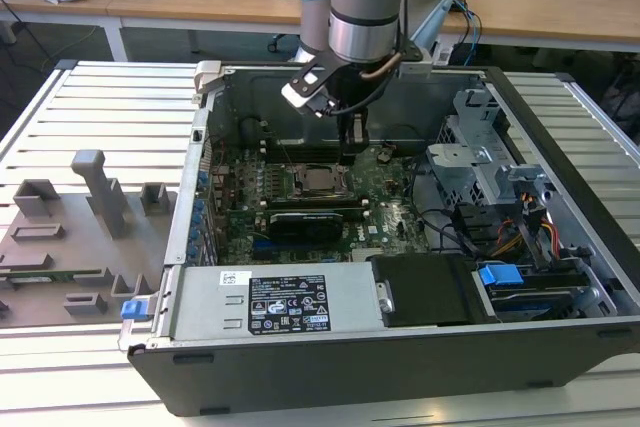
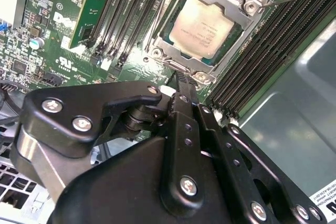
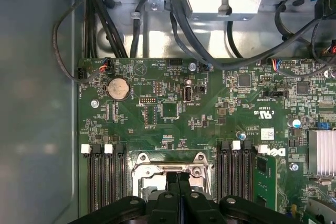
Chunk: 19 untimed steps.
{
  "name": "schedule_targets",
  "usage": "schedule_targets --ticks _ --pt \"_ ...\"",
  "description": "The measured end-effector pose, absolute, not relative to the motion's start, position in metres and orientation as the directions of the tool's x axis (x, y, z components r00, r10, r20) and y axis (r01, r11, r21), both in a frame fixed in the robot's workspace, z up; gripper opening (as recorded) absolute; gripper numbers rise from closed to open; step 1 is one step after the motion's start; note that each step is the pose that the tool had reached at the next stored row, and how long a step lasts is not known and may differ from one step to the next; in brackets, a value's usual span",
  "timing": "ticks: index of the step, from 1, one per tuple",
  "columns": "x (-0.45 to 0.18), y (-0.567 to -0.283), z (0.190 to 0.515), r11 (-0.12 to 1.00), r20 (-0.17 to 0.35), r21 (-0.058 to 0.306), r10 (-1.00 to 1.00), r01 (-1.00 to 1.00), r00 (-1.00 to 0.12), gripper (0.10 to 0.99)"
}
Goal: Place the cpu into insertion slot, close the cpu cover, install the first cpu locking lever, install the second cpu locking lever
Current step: 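Close the cpu cover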
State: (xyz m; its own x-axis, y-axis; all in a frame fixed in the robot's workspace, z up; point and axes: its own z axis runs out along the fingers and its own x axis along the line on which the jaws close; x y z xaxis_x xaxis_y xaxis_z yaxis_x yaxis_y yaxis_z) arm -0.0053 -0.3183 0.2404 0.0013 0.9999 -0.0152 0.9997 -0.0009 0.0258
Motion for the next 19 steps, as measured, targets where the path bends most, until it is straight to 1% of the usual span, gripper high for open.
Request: schedule_targets --ticks 19 --pt "-0.0056 -0.3183 0.2328 -0.001 -0.015 0.026 1.0 1.0 0.001 0.106"
